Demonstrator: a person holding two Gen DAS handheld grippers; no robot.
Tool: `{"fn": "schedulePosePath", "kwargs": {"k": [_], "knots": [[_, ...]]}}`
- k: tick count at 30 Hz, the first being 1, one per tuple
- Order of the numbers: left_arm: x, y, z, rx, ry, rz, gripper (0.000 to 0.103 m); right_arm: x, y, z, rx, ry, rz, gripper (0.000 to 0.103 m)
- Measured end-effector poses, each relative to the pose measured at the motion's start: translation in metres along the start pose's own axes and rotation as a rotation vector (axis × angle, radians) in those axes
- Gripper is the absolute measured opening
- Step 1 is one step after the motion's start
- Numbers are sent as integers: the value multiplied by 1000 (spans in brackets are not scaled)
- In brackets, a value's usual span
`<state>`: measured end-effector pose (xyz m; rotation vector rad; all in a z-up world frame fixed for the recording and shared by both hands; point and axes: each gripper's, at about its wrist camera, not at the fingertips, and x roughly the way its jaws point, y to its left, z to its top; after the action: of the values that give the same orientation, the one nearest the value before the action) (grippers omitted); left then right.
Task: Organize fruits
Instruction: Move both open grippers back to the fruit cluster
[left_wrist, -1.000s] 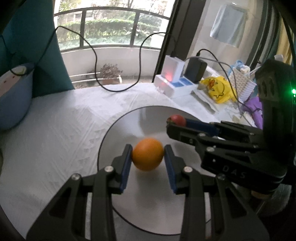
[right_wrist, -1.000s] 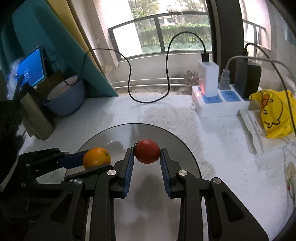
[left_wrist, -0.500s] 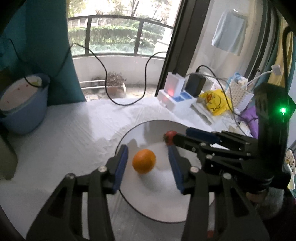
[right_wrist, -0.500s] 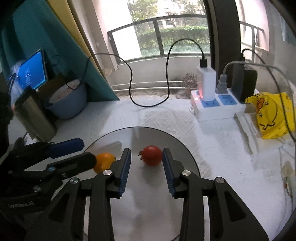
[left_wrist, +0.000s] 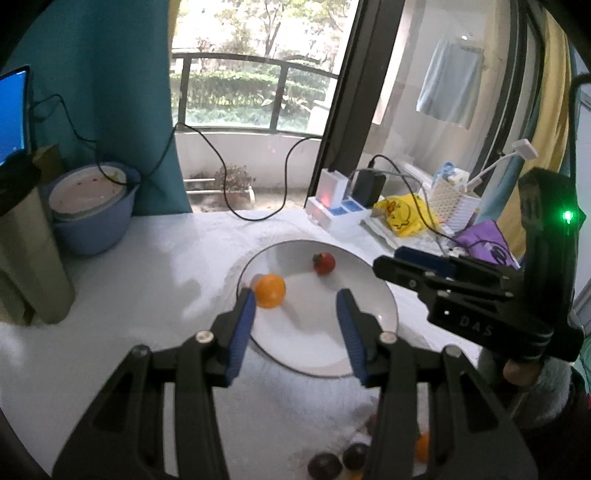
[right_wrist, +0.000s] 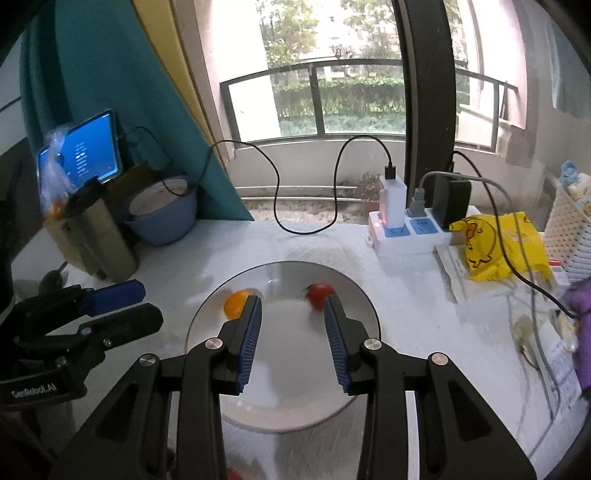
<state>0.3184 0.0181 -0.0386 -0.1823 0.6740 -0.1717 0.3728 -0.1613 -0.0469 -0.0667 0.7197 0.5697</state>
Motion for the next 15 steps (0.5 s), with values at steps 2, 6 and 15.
{"fn": "schedulePosePath", "kwargs": {"k": [2,6,15], "knots": [[-10,-3,-6,-2,-9,-4,47,-10,4,-4,-5,-5,-2,37],[-27,-10,-17,4,-21,-11,47,-31,12,-16,-12,-19,-5,37],[-51,-30,-49,10,-9,-25,47,-62,22,-50,-20,-8,-10,37]]}}
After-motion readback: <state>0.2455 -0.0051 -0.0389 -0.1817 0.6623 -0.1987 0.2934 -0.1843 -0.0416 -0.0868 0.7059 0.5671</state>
